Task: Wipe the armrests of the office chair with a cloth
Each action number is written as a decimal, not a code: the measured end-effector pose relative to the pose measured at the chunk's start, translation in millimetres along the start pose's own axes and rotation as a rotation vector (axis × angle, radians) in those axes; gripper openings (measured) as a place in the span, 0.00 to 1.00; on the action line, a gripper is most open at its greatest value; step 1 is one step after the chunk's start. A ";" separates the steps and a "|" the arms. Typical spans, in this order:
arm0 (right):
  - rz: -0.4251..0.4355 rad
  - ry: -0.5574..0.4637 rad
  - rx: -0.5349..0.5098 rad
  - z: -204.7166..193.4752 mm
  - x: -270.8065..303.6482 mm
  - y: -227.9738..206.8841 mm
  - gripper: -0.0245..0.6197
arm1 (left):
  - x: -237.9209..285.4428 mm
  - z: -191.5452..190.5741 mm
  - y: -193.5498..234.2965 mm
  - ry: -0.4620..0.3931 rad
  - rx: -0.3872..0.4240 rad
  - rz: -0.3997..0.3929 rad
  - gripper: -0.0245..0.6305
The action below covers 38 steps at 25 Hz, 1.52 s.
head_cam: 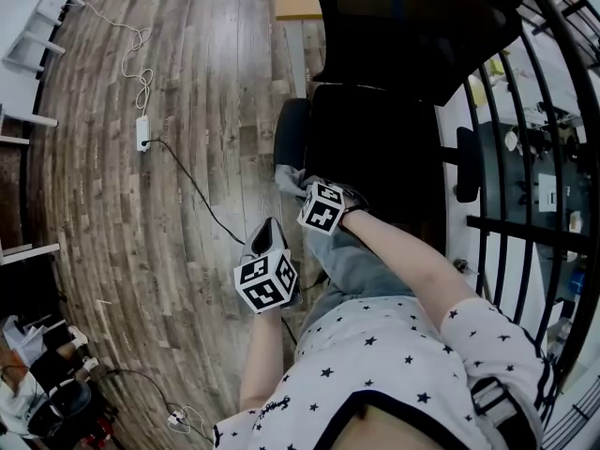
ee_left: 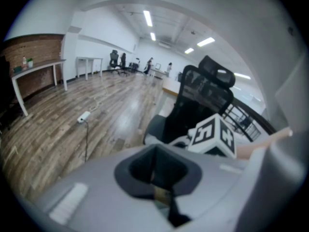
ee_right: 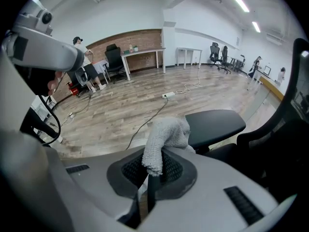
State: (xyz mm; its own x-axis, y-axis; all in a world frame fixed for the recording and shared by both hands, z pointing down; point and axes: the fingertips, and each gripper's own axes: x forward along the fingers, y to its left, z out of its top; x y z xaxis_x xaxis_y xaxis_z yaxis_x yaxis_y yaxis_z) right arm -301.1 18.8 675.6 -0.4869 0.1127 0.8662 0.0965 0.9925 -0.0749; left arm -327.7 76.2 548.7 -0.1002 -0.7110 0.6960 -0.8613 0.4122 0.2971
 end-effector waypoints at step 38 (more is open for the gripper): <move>-0.151 -0.496 0.218 -33.2 -214.7 91.9 0.08 | -78.6 -27.9 -83.9 -0.151 0.081 -0.106 0.04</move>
State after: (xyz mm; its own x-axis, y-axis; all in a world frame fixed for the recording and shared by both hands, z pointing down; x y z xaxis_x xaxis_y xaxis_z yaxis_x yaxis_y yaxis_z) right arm -158.9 84.2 499.1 -0.8364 -0.0752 0.5430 -0.1620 0.9802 -0.1136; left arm -233.6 113.4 487.3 -0.0747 -0.8278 0.5560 -0.9075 0.2876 0.3062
